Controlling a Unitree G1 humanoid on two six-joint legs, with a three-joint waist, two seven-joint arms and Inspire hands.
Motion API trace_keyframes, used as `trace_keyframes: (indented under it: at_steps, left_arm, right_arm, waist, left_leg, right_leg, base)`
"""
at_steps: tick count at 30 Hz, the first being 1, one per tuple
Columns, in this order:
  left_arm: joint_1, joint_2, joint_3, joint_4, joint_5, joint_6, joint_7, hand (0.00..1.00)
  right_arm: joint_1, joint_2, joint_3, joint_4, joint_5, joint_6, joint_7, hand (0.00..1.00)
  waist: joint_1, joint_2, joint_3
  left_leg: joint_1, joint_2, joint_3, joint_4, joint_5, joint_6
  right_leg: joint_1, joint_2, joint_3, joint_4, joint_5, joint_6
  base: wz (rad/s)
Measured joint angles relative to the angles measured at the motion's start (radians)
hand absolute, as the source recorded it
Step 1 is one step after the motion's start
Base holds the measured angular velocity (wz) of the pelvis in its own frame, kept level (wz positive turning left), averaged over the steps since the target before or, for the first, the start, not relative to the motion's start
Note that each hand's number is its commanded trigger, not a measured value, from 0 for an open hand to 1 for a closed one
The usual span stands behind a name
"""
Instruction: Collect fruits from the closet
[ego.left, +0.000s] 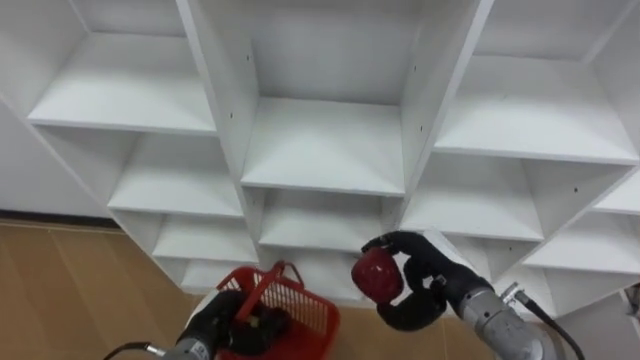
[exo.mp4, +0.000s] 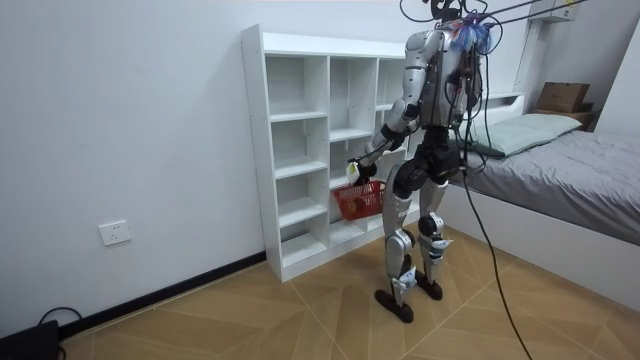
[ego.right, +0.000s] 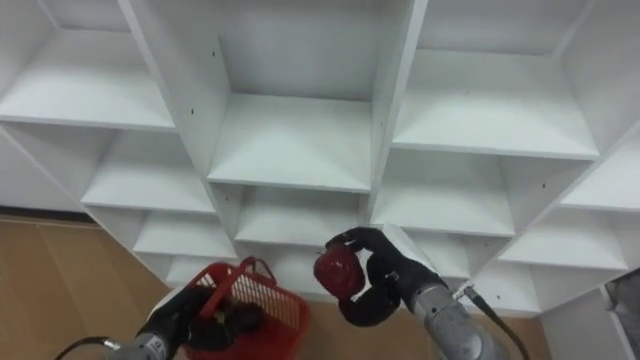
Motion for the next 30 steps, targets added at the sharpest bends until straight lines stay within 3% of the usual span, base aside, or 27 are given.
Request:
trace_keyframes:
  at_steps: [5,16,30]
  left_arm:
    - [0.0,-0.007,-0.009,-0.03,-0.001,0.0,-0.018,1.0]
    - [-0.003,-0.02,-0.009,-0.059,-0.003,-0.001,-0.036,1.0]
    - [-0.006,-0.023,-0.074,-0.059,-0.019,-0.002,-0.074,1.0]
  right_arm:
    - [0.002,0.033,0.038,0.001,0.02,0.003,0.051,1.0]
    - [0.0,0.077,0.061,0.013,-0.002,0.006,0.065,1.0]
    - [-0.022,0.085,0.112,0.08,-0.016,0.007,0.094,1.0]
  waist:
    - [0.003,0.0,0.0003]
    - [-0.001,0.0,0.0061]
    - [0.001,0.002,0.0094]
  left_leg:
    - [0.004,0.007,0.021,0.001,-0.006,-0.003]
    - [-0.004,0.012,0.026,0.001,-0.008,-0.005]
    - [-0.015,0.013,0.027,0.008,-0.009,-0.006]
  right_leg:
    - [-0.004,0.009,0.025,0.002,0.0,-0.001]
    - [-0.014,0.013,0.029,0.004,0.0,-0.003]
    - [-0.023,0.013,0.03,0.007,0.0,-0.004]
  base:
    - [-0.12]
    - [-0.01]
    - [0.0]
